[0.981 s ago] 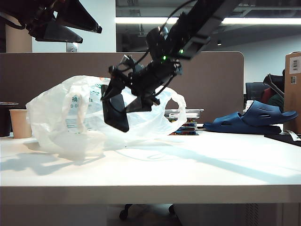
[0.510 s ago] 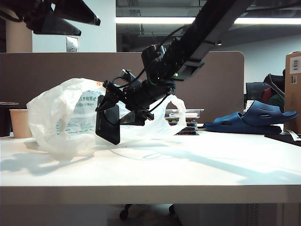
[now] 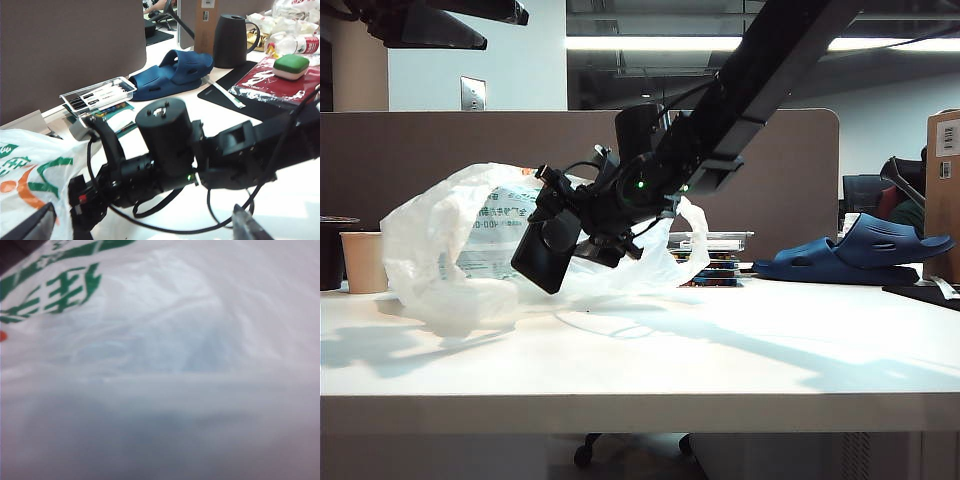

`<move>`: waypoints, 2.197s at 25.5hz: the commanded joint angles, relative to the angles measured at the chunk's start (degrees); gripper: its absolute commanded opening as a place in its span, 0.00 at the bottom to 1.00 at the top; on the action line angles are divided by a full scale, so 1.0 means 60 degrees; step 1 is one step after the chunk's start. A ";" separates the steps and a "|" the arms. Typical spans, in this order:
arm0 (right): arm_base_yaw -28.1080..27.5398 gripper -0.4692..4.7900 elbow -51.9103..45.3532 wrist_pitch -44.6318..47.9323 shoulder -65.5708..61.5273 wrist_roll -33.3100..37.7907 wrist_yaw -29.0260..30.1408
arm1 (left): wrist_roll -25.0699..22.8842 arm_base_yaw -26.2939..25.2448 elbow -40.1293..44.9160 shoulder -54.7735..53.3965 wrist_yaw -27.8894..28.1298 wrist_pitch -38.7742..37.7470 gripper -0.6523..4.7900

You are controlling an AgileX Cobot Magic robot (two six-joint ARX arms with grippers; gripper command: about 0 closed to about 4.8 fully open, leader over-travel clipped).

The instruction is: Put the power bank into the bag.

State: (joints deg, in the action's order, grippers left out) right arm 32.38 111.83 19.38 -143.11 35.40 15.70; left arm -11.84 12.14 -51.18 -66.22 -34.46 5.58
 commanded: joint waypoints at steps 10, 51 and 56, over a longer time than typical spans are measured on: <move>0.0022 0.66 0.0076 0.0787 -0.0157 0.1483 -0.0925 | 0.0466 -0.0015 -0.0029 0.0157 -0.0047 0.0222 0.98; -0.0346 0.46 0.0080 -0.3595 0.0929 0.1268 0.2007 | 0.0619 -0.0033 -0.0029 0.0922 -0.0036 0.0102 0.98; -0.0415 0.30 0.0076 -0.5129 0.1410 0.0146 0.1759 | 0.0601 -0.0033 -0.0029 0.1184 0.0022 -0.0423 0.98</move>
State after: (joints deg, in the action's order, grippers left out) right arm 29.74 111.85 -8.88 -136.38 39.79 26.68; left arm -8.10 12.10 -51.20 -59.51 -34.41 4.36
